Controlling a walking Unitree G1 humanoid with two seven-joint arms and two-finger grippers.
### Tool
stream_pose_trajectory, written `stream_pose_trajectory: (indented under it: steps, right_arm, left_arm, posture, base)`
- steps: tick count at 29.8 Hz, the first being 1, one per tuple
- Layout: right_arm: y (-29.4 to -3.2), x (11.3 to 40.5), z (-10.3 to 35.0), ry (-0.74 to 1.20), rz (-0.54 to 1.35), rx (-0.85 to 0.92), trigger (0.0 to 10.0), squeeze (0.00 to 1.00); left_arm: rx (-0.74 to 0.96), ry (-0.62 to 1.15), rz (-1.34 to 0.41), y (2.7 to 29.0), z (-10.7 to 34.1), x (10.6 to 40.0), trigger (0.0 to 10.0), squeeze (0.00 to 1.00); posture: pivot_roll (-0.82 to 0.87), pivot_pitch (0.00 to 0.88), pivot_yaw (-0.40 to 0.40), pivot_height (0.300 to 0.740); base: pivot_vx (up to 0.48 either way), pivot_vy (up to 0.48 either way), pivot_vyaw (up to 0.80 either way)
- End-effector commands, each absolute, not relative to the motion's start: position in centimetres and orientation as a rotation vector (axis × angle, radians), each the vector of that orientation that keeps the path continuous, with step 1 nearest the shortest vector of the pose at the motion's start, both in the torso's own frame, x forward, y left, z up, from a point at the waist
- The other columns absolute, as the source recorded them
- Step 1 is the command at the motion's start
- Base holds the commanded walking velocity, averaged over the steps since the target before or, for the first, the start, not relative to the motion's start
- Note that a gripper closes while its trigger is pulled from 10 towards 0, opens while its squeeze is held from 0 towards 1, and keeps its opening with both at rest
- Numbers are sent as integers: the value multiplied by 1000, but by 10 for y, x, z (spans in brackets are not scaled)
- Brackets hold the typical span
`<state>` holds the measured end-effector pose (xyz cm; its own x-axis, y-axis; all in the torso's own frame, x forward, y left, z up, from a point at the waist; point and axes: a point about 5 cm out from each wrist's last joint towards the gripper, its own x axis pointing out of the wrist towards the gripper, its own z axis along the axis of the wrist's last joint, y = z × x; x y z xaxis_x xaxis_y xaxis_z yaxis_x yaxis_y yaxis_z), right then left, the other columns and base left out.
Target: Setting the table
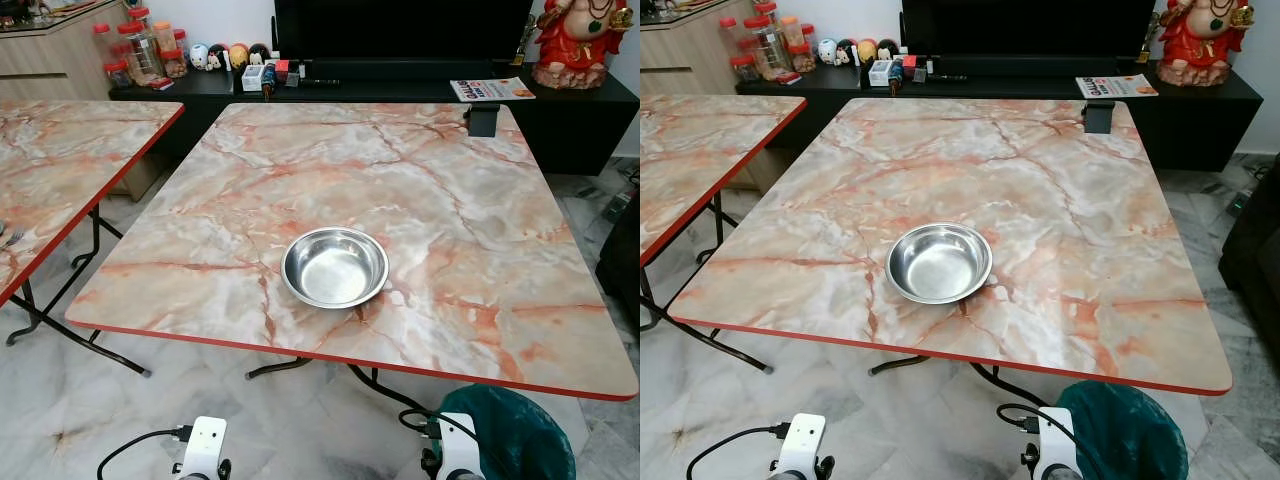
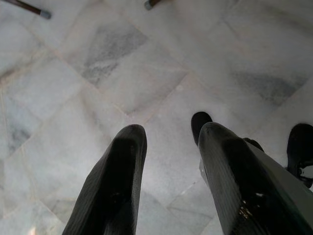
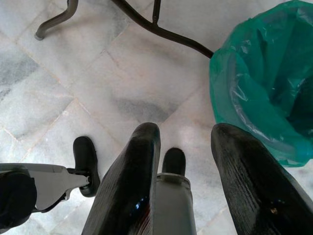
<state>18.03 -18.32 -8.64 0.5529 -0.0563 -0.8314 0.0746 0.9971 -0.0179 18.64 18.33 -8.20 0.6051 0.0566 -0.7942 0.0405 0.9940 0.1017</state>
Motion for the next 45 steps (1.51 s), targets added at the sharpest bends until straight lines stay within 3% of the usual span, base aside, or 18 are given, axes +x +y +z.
stream_pose_trajectory:
  steps: [1,17,45]
  right_arm:
    - [-182,182,-86,979,-78,33,10000,0]
    - [-180,185,-85,966,-91,54,10000,0]
    - [-178,184,-85,964,-110,73,10000,0]
  left_arm:
    - [109,953,48,190,-85,180,10000,0]
    - [88,971,108,198,-88,172,10000,0]
    - [92,927,94,196,-80,188,10000,0]
  posture:
    - [34,0,58,740]
    - [42,0,64,740]
    - [40,0,83,740]
  base:
    - [0,480,0]
    - [0,480,0]
    - [0,480,0]
